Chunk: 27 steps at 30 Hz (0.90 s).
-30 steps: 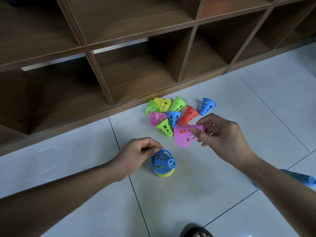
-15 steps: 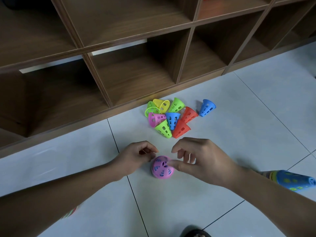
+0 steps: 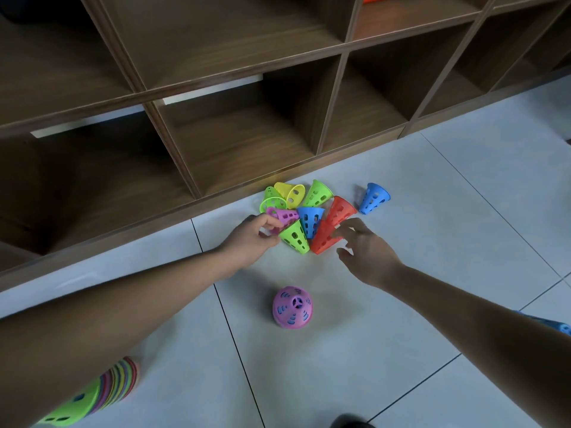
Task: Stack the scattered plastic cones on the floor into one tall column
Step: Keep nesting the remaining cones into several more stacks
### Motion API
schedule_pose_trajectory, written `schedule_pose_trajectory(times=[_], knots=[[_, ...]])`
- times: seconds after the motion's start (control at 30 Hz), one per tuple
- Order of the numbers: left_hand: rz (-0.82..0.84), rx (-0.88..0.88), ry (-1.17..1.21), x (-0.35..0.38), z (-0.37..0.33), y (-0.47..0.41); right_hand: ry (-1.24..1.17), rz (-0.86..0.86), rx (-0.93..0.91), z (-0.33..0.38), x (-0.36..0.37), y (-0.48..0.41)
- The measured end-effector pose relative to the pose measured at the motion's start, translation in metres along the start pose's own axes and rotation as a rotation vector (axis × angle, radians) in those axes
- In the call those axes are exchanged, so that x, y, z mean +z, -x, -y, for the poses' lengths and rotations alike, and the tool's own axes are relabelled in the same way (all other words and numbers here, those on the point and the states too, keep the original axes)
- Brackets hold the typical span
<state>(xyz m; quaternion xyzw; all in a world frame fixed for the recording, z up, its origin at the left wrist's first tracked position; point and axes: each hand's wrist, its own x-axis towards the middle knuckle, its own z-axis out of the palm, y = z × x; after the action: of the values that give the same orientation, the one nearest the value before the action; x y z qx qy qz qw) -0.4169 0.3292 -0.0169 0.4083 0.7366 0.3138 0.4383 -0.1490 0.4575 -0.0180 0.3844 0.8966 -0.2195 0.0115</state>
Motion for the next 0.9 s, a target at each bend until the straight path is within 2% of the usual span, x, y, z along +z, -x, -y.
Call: schedule_pose_trajectory(times=[0.13, 0.33, 0.43, 0.5, 0.63, 0.77, 0.9], knots=[[0.028, -0.011, -0.001, 0.003, -0.010, -0.017, -0.068, 0.076, 0.007, -0.001, 0.004, -0.004], [0.157, -0.100, -0.011, 0.010, -0.005, -0.023, -0.059, 0.076, 0.023, 0.003, 0.010, 0.001], [0.130, -0.109, 0.018, 0.009, -0.001, -0.022, -0.095, 0.083, 0.046, 0.009, 0.011, 0.008], [0.085, -0.094, 0.052, 0.006, 0.001, -0.019, -0.138, 0.029, 0.057, 0.013, 0.008, 0.013], [-0.070, -0.061, 0.070, -0.005, 0.010, -0.007, -0.200, -0.185, 0.062, 0.020, -0.004, 0.022], [-0.199, -0.039, 0.174, -0.015, 0.013, 0.013, -0.386, -0.240, 0.121, 0.031, -0.022, 0.032], [-0.240, -0.038, 0.352, -0.025, 0.007, 0.033, -0.843, -0.157, 0.248, 0.046, -0.037, 0.042]])
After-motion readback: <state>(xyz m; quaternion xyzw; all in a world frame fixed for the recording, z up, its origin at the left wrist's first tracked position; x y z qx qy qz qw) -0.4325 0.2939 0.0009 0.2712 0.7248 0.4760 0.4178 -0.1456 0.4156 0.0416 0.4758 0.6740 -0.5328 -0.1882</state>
